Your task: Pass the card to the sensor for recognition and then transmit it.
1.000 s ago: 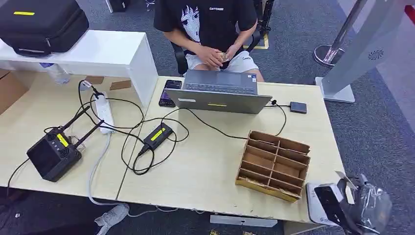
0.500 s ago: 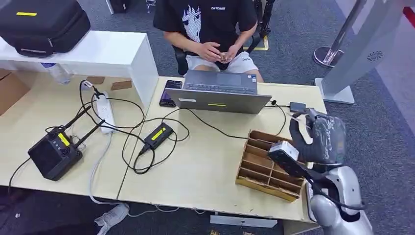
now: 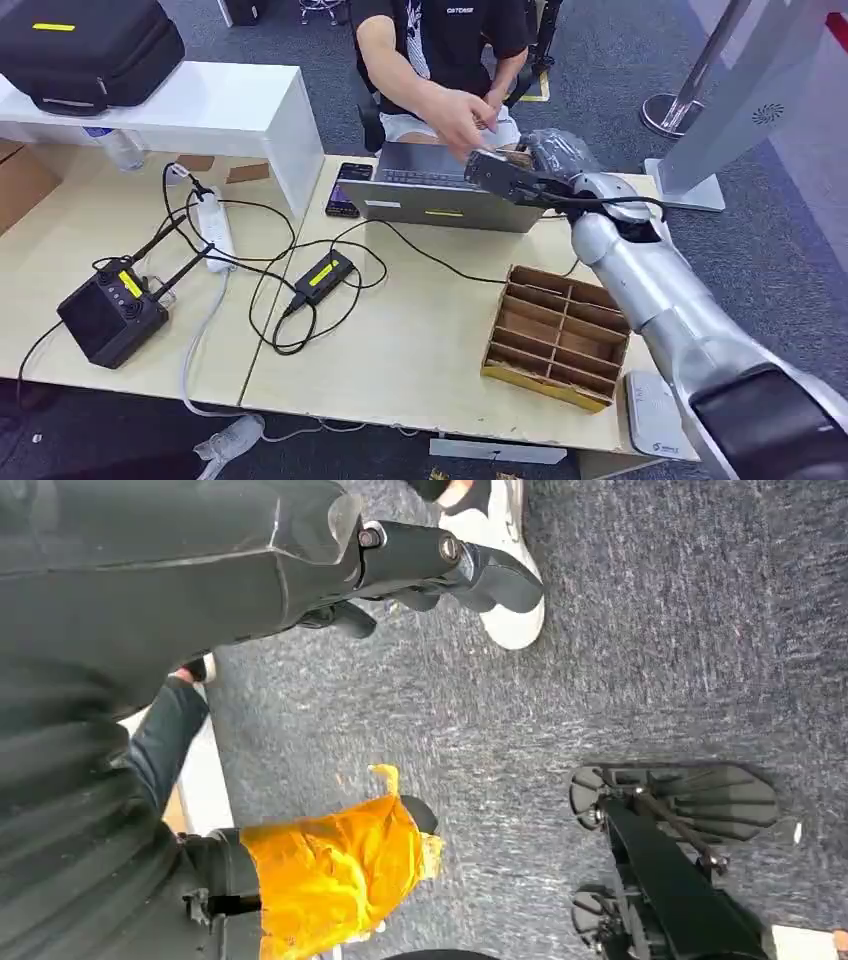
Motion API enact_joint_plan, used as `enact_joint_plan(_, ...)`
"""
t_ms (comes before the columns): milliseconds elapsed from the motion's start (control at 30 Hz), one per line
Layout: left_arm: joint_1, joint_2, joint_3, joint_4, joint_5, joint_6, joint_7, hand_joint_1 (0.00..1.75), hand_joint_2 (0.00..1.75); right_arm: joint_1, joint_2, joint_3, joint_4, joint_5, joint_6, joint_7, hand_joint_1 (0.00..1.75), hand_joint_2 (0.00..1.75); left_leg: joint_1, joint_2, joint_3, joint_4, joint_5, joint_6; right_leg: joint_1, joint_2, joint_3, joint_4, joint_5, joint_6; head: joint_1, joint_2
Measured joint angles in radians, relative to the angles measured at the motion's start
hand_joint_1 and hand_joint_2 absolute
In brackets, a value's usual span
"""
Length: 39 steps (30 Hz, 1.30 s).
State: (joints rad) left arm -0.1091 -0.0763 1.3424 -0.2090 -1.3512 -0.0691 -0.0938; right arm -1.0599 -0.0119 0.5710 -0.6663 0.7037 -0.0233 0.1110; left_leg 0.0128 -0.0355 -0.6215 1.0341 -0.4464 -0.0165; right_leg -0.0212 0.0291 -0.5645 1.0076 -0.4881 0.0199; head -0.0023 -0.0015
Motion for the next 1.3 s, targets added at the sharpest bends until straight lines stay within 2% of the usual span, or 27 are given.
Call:
enact_joint_plan(67,0.0,0.0,-0.002,0.0,-0.002,0.0,0.0,0.0,1.75,-0.02,0.021,0.02,0.058,0.009,0.0,-0.003,1.75,1.75,0.0,0.001,0.0,0.0,0.0,0.0,0.0,0.001,0.0,0.0,0.0,0.0,0.0,0.0)
enact_joint_plan(100,0.0,0.001,-0.003,0.0,-0.002,0.0,0.0,0.0,1.75,-0.028,0.031,0.027,0.081,0.012,0.003,-0.006,1.59,1.75,0.0,0.001,0.0,0.0,0.0,0.0,0.0,0.001,-0.001,0.0,0.0,0.0,0.0,0.0)
enact_joint_plan(133,0.0,0.002,-0.005,0.0,-0.002,0.0,0.0,0.0,1.75,-0.034,0.039,0.03,0.098,0.011,0.006,-0.012,0.44,1.75,0.0,0.001,0.0,0.0,0.0,0.0,0.0,0.001,-0.001,0.0,0.0,0.0,0.001,0.0)
enact_joint_plan(167,0.0,0.002,-0.006,0.0,-0.002,0.0,0.0,0.0,1.75,-0.041,0.047,0.034,0.112,0.004,0.013,-0.02,0.0,1.75,0.0,0.001,0.0,0.0,-0.001,0.0,0.0,0.001,-0.001,0.0,0.0,0.0,0.0,0.0)
enact_joint_plan(400,0.001,0.003,-0.006,0.0,0.014,0.0,-0.002,0.0,1.75,-0.064,0.085,0.04,0.145,-0.107,0.088,-0.131,0.0,1.75,0.0,0.002,0.001,0.0,-0.001,0.0,0.0,0.001,-0.001,0.0,0.0,0.0,0.0,0.0)
enact_joint_plan(567,0.006,0.003,-0.006,0.0,0.032,0.002,-0.002,0.0,1.75,-0.032,0.078,0.04,0.088,-0.188,0.091,-0.182,0.0,1.75,0.0,0.002,0.001,0.0,0.0,0.0,0.0,0.001,-0.001,0.0,0.0,0.0,0.0,0.0)
enact_joint_plan(733,0.008,0.003,-0.005,0.0,0.042,0.004,-0.002,0.0,1.75,0.006,0.054,0.04,0.0,-0.227,0.068,-0.194,0.0,1.75,0.0,0.001,0.0,0.0,-0.001,0.0,0.0,0.001,-0.001,-0.001,0.0,0.0,0.0,0.0)
enact_joint_plan(833,0.009,0.003,0.003,0.0,0.066,0.016,-0.003,0.0,1.75,0.081,0.008,0.032,-0.133,-0.253,-0.057,-0.212,0.0,1.75,0.0,0.001,0.0,0.001,-0.001,0.0,0.0,0.0,-0.001,-0.002,-0.001,0.0,0.0,0.0)
enact_joint_plan(933,0.015,0.0,0.018,0.0,0.092,0.031,-0.004,0.0,1.75,0.237,-0.069,0.007,-0.374,-0.241,-0.213,-0.238,0.0,1.75,0.0,-0.001,0.001,0.001,-0.002,0.001,0.0,-0.002,0.0,-0.003,-0.002,0.001,0.001,0.0)
enact_joint_plan(1033,0.02,-0.004,0.038,0.0,0.116,0.051,-0.004,0.0,1.75,0.492,-0.138,-0.039,-0.637,-0.165,-0.412,-0.314,0.0,1.75,0.001,-0.005,0.002,0.001,-0.006,0.002,0.001,-0.006,0.004,-0.005,-0.006,0.002,0.0,0.0)
enact_joint_plan(1100,0.023,-0.007,0.051,0.0,0.125,0.061,-0.005,0.0,1.75,0.669,-0.158,-0.066,-0.765,-0.121,-0.496,-0.364,0.0,1.75,0.0,-0.006,0.002,0.001,-0.009,0.003,0.001,-0.006,0.005,-0.005,-0.008,0.002,-0.001,0.0)
enact_joint_plan(1200,0.026,-0.011,0.066,0.0,0.139,0.076,-0.006,0.0,1.75,0.901,-0.17,-0.123,-0.919,-0.104,-0.583,-0.414,0.0,1.75,0.0,-0.006,0.002,0.001,-0.012,0.001,0.001,-0.006,0.006,-0.005,-0.01,0.001,0.001,0.0)
enact_joint_plan(1300,0.025,-0.014,0.081,0.0,0.153,0.084,-0.006,0.0,1.75,1.06,-0.171,-0.181,-1.017,-0.121,-0.608,-0.43,0.0,1.75,0.0,-0.005,0.002,0.0,-0.013,0.001,0.001,-0.006,0.005,-0.005,-0.012,0.001,0.0,0.0)
